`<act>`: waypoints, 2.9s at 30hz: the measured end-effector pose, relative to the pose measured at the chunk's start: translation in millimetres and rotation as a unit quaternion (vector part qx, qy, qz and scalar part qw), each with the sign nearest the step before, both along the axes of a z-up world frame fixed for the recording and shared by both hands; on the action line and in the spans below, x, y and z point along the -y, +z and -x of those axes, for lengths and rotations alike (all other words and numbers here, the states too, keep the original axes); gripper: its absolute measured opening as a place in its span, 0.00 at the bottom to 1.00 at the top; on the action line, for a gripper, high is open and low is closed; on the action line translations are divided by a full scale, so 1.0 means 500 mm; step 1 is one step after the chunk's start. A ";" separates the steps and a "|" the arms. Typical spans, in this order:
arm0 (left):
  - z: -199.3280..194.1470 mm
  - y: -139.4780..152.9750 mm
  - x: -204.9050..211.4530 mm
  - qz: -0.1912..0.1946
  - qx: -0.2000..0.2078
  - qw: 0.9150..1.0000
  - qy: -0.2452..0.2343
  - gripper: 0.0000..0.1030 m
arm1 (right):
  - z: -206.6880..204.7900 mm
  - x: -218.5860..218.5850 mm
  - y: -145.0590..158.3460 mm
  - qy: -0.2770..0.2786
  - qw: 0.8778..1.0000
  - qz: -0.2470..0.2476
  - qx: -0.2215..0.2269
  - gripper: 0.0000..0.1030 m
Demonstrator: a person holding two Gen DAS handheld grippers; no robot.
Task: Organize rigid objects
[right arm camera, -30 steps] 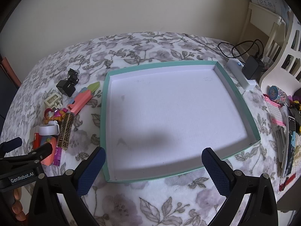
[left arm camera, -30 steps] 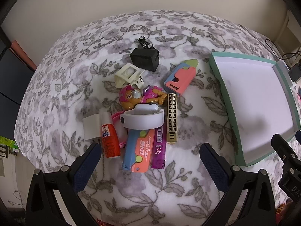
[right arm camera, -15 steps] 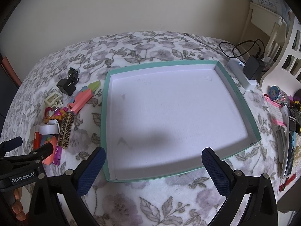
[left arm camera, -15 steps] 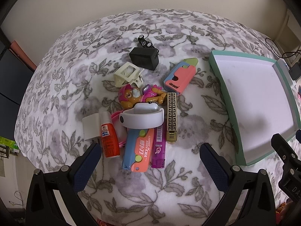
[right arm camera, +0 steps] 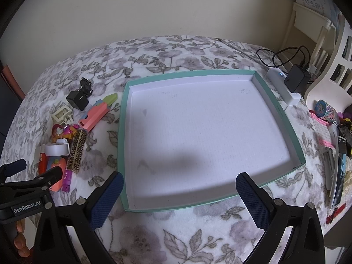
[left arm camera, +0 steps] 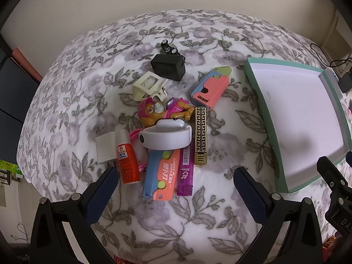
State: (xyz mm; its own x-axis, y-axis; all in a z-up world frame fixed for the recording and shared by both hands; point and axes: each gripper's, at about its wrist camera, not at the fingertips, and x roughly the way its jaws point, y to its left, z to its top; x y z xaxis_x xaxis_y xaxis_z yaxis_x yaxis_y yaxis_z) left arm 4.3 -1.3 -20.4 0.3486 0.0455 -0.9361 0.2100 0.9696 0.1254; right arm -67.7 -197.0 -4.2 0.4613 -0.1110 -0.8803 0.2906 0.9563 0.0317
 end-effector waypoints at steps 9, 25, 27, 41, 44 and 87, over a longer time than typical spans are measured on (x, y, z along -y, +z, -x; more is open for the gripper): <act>0.000 0.000 0.001 0.000 0.000 1.000 0.000 1.00 | 0.000 0.004 0.004 -0.002 1.000 -0.002 0.000 1.00; -0.030 0.017 -0.120 0.043 0.013 0.995 0.089 1.00 | -0.023 -0.007 0.027 0.015 0.995 -0.088 0.038 1.00; -0.038 0.015 -0.152 0.054 0.013 0.992 0.110 1.00 | -0.034 -0.031 0.027 0.032 0.995 -0.087 0.034 1.00; -0.075 -0.016 -0.268 0.112 0.010 0.981 0.155 1.00 | -0.123 -0.189 -0.029 0.135 0.988 -0.072 -0.020 0.96; -0.083 -0.027 -0.275 0.117 -0.005 0.981 0.154 1.00 | -0.143 -0.205 -0.048 0.139 0.987 -0.074 -0.033 0.94; -0.133 -0.127 -0.303 0.056 -0.041 0.988 0.137 0.58 | -0.216 -0.289 -0.125 0.169 0.981 -0.051 -0.076 0.27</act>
